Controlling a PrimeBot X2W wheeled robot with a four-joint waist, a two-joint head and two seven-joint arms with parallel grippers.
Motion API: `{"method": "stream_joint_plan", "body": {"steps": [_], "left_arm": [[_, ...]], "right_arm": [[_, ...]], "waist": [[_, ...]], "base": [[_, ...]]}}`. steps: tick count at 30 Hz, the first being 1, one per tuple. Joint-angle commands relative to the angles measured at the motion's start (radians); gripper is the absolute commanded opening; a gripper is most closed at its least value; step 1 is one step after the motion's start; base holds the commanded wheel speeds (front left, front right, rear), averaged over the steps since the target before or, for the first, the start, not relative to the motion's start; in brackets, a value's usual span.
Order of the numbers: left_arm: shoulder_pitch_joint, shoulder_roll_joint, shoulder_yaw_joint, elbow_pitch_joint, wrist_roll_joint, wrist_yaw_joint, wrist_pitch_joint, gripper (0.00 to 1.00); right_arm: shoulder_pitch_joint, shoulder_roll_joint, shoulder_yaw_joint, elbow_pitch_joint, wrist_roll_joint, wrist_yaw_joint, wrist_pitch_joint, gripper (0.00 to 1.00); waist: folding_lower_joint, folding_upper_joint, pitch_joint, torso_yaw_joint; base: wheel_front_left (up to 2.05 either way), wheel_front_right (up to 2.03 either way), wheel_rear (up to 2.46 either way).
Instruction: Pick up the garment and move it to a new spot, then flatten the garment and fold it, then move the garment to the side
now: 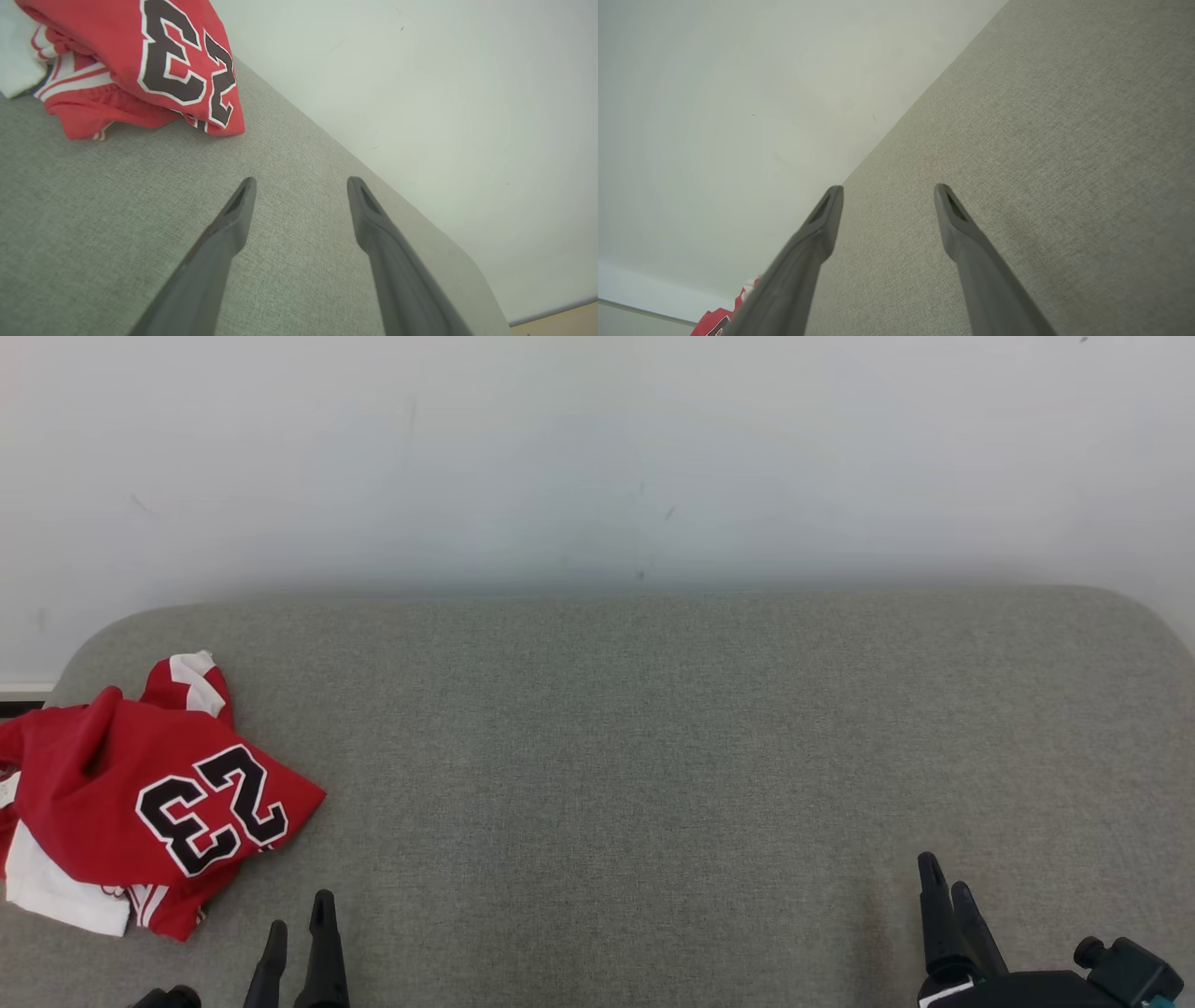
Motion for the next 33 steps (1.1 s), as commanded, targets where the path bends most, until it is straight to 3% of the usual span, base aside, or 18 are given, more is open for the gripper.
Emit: {"method": "stream_joint_plan", "body": {"steps": [1,19,33], "left_arm": [[0.005,0.007,-0.001,-0.014,0.058,0.000,-0.014,1.00],[0.022,0.009,-0.016,-0.002,0.275,0.003,-0.061,1.00],[0.060,0.009,-0.022,0.003,0.406,0.004,-0.095,1.00]], "right_arm": [[0.003,-0.003,0.007,-0.005,-0.052,0.003,-0.013,1.00],[0.028,-0.004,-0.002,0.007,-0.338,0.004,-0.023,1.00],[0.061,-0.004,0.005,0.000,-0.488,0.005,-0.043,1.00]], "waist": [[0.0000,0.0000,-0.002,0.000],[0.0000,0.0000,-0.017,0.004],[0.0000,0.0000,-0.045,0.005]], "base": [[0.00,0.00,0.00],[0.00,0.00,0.00],[0.00,0.00,0.00]]}}
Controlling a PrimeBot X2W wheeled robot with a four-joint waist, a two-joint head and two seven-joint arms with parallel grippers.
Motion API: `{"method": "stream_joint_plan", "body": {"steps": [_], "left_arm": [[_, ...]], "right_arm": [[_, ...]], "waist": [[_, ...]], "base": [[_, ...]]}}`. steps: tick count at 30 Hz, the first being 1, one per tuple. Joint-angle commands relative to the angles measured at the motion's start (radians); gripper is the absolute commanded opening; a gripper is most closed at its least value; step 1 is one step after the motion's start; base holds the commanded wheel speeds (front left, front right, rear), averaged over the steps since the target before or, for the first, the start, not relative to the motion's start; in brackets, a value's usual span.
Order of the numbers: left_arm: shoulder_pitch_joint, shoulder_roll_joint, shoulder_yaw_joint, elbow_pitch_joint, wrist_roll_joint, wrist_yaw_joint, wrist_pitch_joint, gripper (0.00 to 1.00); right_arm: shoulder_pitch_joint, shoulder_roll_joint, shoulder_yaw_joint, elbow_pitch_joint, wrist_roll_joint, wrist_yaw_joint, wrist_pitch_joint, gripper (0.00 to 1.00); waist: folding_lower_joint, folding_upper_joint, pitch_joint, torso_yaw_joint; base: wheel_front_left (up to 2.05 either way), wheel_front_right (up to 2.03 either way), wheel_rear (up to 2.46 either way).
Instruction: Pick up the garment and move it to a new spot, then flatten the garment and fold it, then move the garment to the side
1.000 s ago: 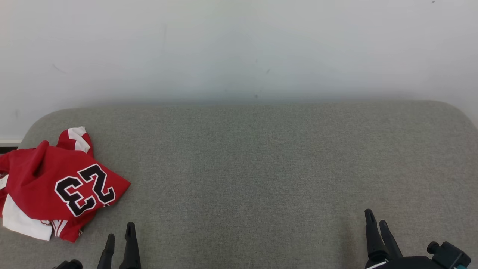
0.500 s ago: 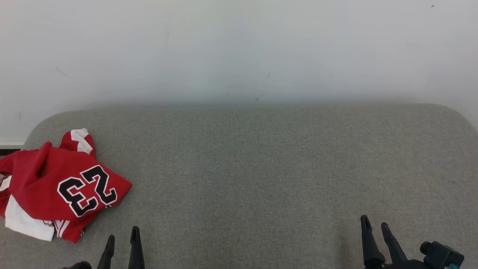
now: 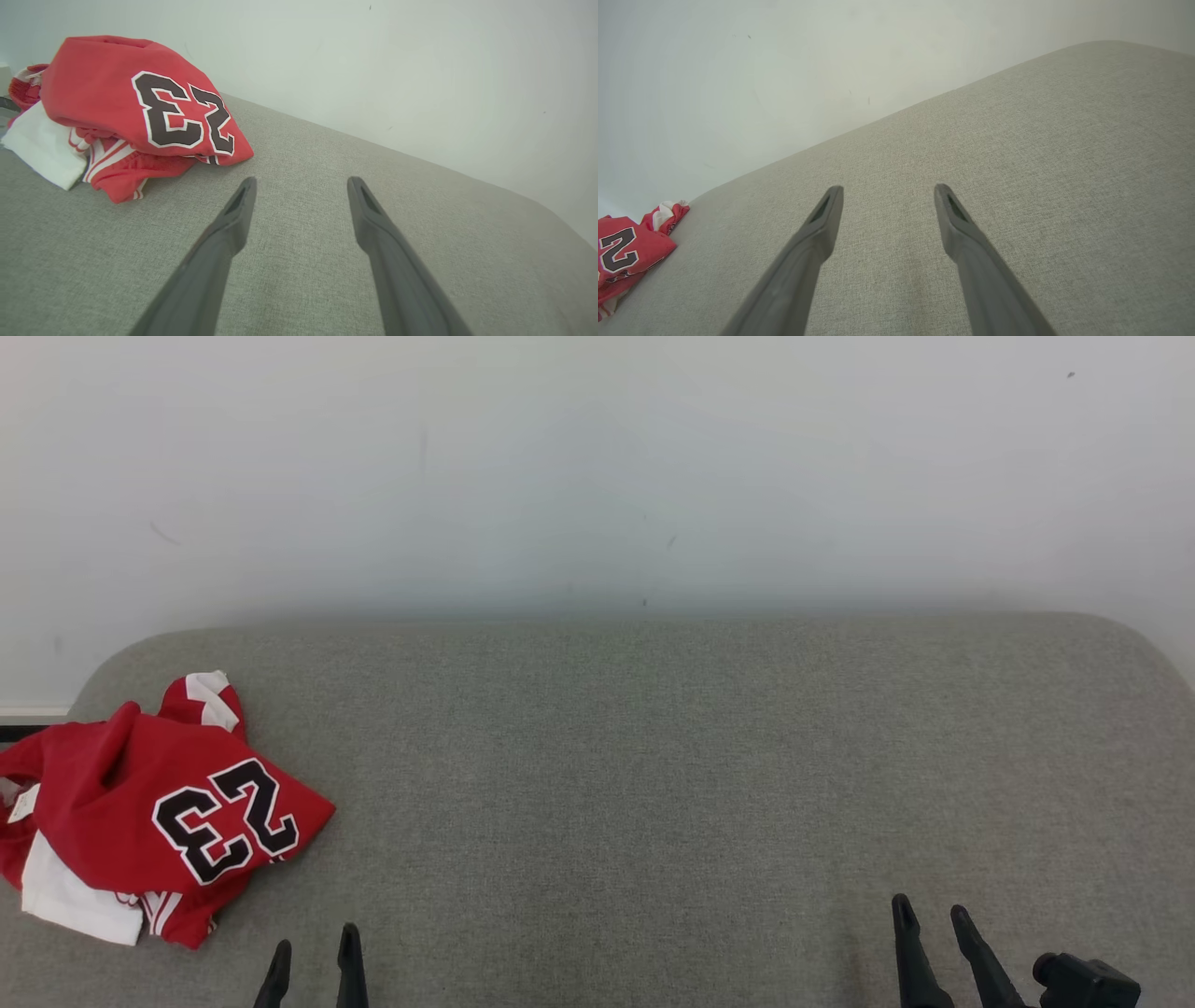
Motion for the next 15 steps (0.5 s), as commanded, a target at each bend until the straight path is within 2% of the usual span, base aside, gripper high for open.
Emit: {"method": "stream_joint_plan", "body": {"steps": [1,15], "left_arm": [[0.012,0.006,0.002,-0.006,0.033,0.003,-0.009,1.00],[0.024,0.006,-0.002,0.004,0.146,0.001,-0.039,1.00]], "right_arm": [[0.006,-0.003,0.002,-0.009,-0.028,0.004,-0.008,1.00],[0.023,-0.003,0.013,-0.012,-0.140,0.004,-0.025,1.00]], "waist": [[0.0000,0.0000,-0.002,0.001],[0.0000,0.0000,-0.010,0.004]], "base": [[0.00,0.00,0.00],[0.00,0.00,0.00]]}}
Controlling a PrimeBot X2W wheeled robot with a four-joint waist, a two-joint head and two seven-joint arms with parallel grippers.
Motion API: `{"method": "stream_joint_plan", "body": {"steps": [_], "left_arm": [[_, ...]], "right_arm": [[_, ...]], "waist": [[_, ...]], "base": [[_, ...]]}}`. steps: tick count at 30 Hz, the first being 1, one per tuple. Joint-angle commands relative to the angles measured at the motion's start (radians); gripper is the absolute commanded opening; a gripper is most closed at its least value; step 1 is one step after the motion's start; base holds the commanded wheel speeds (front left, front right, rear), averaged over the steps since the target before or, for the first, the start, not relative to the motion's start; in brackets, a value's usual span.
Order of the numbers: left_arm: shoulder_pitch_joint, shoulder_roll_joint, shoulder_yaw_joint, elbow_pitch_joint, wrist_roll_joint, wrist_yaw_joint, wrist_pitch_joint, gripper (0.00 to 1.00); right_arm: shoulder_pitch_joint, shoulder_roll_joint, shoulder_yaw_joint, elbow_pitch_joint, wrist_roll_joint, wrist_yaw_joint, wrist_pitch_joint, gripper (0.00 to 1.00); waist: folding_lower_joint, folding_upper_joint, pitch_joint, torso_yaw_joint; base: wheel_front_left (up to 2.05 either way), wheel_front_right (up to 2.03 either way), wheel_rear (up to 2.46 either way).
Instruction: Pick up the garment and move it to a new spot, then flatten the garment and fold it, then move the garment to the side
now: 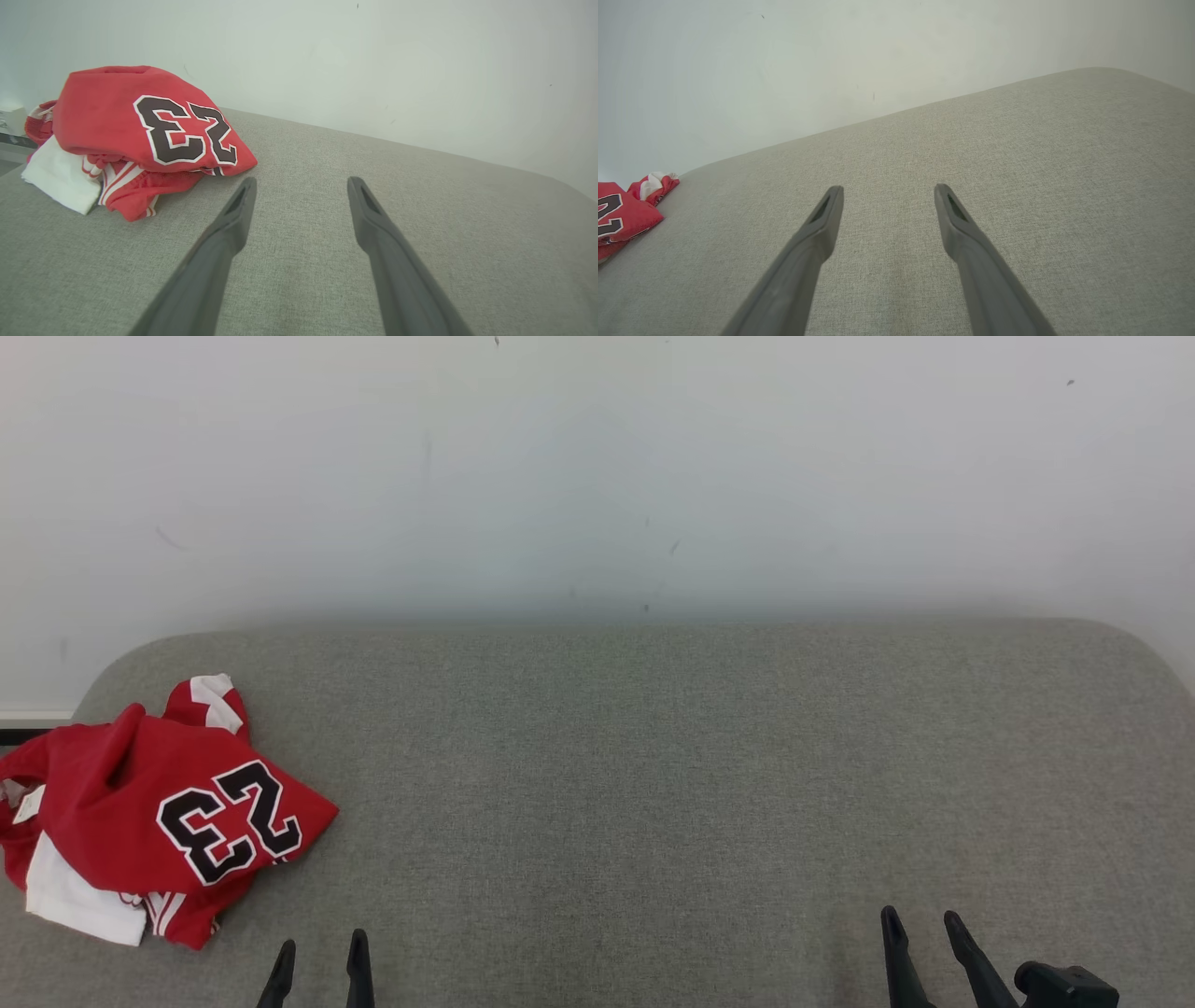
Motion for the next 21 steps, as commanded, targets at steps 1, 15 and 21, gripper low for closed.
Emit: {"method": "stream_joint_plan", "body": {"steps": [1,15,21], "left_arm": [[0.010,0.005,0.000,-0.003,0.022,0.002,-0.008,1.00],[0.013,0.006,-0.005,0.000,0.090,0.004,-0.037,1.00],[0.016,0.006,-0.009,0.001,0.122,0.007,-0.048,1.00]], "right_arm": [[0.005,-0.003,0.002,-0.005,-0.020,0.003,-0.007,1.00],[0.020,-0.003,0.005,-0.005,-0.124,0.003,-0.031,1.00],[0.021,-0.003,0.010,0.000,-0.166,0.003,-0.040,1.00]], "waist": [[-0.0001,0.0000,0.000,0.000],[-0.0001,0.0000,0.002,0.009],[-0.0001,0.0000,-0.001,0.012]], "base": [[0.00,0.00,0.00],[0.00,0.00,0.00],[0.00,0.00,0.00]]}}
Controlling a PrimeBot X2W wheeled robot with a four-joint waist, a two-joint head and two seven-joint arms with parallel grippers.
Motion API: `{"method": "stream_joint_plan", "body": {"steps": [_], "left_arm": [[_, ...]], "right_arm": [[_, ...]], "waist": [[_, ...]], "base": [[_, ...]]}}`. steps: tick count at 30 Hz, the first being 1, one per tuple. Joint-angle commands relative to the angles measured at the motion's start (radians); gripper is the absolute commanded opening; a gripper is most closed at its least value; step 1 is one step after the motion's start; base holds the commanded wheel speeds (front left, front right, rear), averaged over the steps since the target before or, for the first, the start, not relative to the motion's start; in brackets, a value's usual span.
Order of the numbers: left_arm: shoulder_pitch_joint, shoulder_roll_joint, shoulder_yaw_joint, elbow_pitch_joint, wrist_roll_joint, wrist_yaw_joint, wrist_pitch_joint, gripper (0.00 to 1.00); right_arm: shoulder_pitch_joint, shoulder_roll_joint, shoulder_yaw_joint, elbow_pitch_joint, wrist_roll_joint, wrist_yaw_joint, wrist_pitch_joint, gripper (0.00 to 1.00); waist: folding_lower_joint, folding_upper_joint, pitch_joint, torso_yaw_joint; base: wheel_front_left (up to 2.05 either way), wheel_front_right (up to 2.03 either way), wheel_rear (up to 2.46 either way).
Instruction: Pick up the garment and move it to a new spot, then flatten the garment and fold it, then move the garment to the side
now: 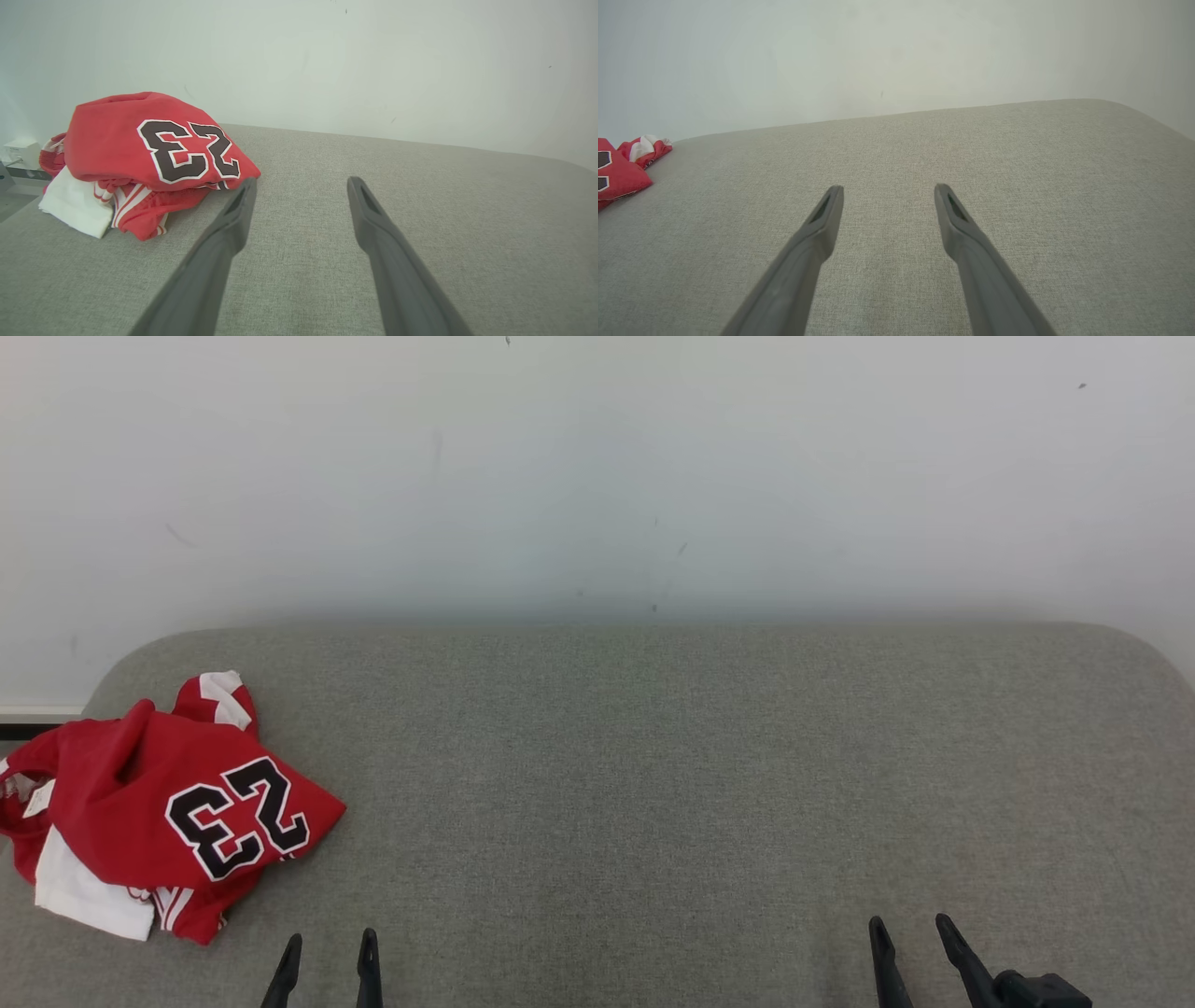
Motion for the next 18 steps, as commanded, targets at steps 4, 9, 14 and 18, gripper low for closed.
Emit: {"method": "stream_joint_plan", "body": {"steps": [4,9,14,18], "left_arm": [[0.019,0.005,-0.002,0.000,0.037,0.004,-0.014,1.00],[0.017,0.005,-0.001,0.000,0.031,0.004,-0.012,1.00],[0.017,0.005,-0.005,-0.003,0.024,0.006,-0.012,1.00],[0.018,0.005,-0.008,-0.004,0.024,0.008,-0.012,1.00]], "right_arm": [[0.007,-0.003,0.004,0.004,-0.033,0.003,-0.014,1.00],[0.007,-0.003,0.006,0.000,-0.032,0.003,-0.013,1.00],[0.005,-0.003,0.004,0.004,-0.029,0.003,-0.016,1.00],[0.004,-0.003,0.005,0.006,-0.032,0.003,-0.016,1.00]], "waist": [[-0.0001,0.0000,-0.003,0.001],[-0.0001,0.0000,-0.005,0.001],[-0.0001,0.0000,-0.005,0.002],[-0.0001,0.0000,-0.004,0.003]], "base": [[0.00,0.00,0.00],[0.00,0.00,0.00],[0.00,0.00,0.00],[0.00,0.00,0.00]]}}
